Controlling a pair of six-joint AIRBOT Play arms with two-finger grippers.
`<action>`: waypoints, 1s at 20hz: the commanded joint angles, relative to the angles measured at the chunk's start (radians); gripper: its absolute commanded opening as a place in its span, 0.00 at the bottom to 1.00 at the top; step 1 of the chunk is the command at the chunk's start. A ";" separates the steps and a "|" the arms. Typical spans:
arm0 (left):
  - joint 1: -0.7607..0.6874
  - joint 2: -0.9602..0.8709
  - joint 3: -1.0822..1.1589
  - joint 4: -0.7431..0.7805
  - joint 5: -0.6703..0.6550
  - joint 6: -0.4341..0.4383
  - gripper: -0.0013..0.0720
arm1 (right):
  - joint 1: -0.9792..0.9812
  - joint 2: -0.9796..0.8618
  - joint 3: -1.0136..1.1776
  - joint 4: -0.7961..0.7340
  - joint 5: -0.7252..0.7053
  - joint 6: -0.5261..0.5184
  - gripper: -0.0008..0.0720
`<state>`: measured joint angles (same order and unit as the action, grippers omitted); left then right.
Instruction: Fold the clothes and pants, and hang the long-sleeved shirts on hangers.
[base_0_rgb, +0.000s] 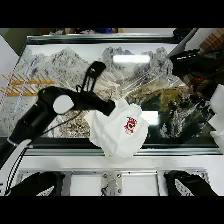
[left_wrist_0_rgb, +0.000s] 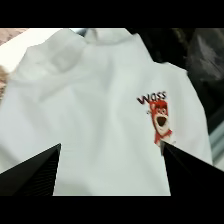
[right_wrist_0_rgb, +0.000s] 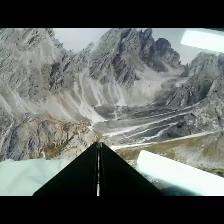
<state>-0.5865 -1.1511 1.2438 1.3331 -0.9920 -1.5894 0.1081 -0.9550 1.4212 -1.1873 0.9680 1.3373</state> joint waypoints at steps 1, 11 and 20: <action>0.193 -0.120 0.056 -0.117 -0.029 0.058 0.93 | -0.001 0.001 0.000 -0.001 0.047 0.029 0.04; 0.451 -0.563 0.062 -0.520 -0.196 0.344 0.93 | -0.001 0.000 0.000 0.028 0.093 0.029 0.04; 0.409 -0.590 0.065 -0.569 -0.201 0.406 0.04 | -0.106 -0.034 -0.172 0.047 0.237 0.116 0.04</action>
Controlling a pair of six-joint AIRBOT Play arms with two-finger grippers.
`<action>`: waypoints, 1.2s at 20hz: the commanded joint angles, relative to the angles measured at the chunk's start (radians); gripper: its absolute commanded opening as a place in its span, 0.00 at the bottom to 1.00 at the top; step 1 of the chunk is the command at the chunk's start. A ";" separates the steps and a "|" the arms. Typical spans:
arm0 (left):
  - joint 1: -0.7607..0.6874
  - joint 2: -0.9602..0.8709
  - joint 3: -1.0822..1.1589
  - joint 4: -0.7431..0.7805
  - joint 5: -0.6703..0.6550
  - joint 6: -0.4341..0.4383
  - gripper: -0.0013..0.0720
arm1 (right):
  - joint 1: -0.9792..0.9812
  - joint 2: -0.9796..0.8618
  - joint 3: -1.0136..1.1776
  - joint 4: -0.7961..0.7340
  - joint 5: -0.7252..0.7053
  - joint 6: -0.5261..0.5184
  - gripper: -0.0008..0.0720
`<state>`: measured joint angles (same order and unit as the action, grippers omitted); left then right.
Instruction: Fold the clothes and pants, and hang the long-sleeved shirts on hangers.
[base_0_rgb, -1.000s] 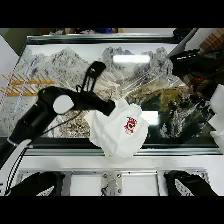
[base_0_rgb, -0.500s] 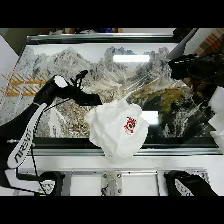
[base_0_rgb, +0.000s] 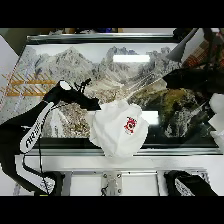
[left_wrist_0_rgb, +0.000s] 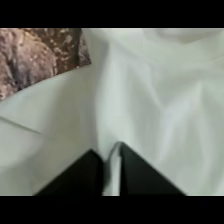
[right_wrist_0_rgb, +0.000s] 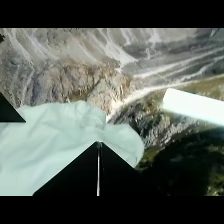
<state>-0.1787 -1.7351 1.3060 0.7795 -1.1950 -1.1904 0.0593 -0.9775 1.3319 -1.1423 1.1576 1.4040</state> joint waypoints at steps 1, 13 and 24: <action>0.012 -0.006 0.014 -0.009 -0.014 0.007 0.04 | -0.097 -0.019 -0.142 0.002 0.047 0.058 0.04; 0.031 -0.006 0.163 0.040 -0.062 0.005 0.04 | -0.111 -0.441 -0.468 0.335 -0.323 -0.116 0.93; 0.031 -0.006 0.163 0.040 -0.061 0.005 0.04 | 0.001 -0.628 -0.356 0.455 -0.454 -0.229 0.76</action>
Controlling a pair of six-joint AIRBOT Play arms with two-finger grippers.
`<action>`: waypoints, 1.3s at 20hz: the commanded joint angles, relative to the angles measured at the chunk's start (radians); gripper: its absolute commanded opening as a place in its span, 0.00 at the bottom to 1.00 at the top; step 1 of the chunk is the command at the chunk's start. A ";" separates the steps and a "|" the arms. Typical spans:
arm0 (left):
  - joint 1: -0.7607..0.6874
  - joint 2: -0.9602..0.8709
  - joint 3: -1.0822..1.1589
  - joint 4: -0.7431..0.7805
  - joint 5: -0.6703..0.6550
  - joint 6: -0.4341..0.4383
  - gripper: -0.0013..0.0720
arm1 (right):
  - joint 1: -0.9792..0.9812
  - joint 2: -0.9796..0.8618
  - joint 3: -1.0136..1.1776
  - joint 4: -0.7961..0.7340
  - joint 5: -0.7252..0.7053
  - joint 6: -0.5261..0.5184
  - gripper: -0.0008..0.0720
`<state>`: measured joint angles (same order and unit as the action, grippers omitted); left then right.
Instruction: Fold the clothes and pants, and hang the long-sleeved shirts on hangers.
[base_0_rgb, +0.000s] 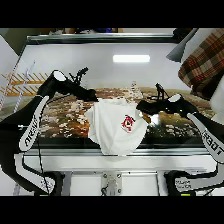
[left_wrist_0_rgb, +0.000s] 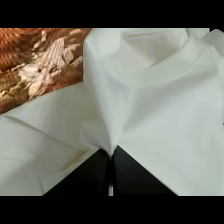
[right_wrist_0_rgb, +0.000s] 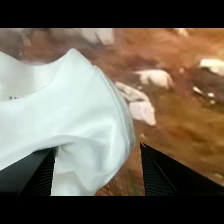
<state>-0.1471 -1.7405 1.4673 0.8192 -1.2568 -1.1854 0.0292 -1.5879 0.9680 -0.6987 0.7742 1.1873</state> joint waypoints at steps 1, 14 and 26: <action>0.000 -0.001 0.001 0.000 0.000 0.000 0.04 | 0.039 -0.017 0.009 0.011 -0.077 -0.014 0.43; 0.017 0.513 0.535 0.000 -0.019 -0.095 0.04 | -0.007 0.576 0.583 0.008 0.143 0.043 0.04; -0.223 0.931 0.362 0.090 0.569 -0.046 0.04 | -0.002 0.887 0.724 0.084 -0.007 0.181 0.04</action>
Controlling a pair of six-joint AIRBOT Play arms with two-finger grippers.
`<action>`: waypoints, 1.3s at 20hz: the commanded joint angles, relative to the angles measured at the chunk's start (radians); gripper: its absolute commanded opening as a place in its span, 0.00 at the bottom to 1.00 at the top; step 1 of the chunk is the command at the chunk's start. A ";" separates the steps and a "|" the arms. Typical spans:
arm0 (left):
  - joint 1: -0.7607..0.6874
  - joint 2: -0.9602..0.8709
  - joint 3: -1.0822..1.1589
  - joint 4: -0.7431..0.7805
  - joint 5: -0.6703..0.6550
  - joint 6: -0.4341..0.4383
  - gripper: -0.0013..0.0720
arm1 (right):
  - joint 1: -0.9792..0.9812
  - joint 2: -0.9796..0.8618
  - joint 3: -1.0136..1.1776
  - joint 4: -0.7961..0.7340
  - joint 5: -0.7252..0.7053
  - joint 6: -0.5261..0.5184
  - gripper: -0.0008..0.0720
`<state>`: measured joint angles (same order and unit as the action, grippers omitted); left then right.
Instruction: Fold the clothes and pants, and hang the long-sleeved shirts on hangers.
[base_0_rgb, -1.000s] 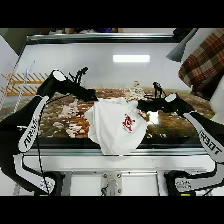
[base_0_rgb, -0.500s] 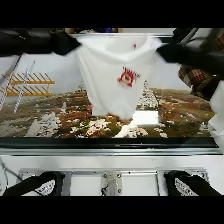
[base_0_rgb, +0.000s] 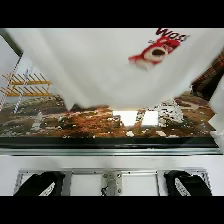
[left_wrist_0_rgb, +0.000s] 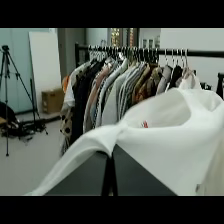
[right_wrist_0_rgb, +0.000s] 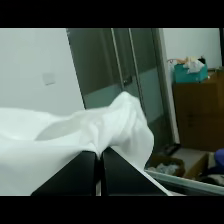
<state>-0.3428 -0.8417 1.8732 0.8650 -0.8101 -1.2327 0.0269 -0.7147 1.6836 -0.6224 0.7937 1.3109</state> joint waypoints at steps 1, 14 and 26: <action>-0.027 0.010 -0.043 0.082 0.121 -0.022 0.04 | 0.000 -0.002 0.008 0.006 -0.021 0.083 0.04; 0.124 -0.464 -0.043 0.353 -0.115 -0.285 0.04 | 0.031 -0.536 0.007 -0.276 0.175 0.095 0.04; -0.036 -0.086 -1.249 0.311 -0.023 -0.282 0.04 | 0.325 -0.340 -0.788 -0.846 0.304 0.374 0.06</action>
<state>-0.3099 -1.0061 0.9077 1.1801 -0.9302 -1.5146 0.3294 -1.0870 1.1118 -1.4097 1.0977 1.5948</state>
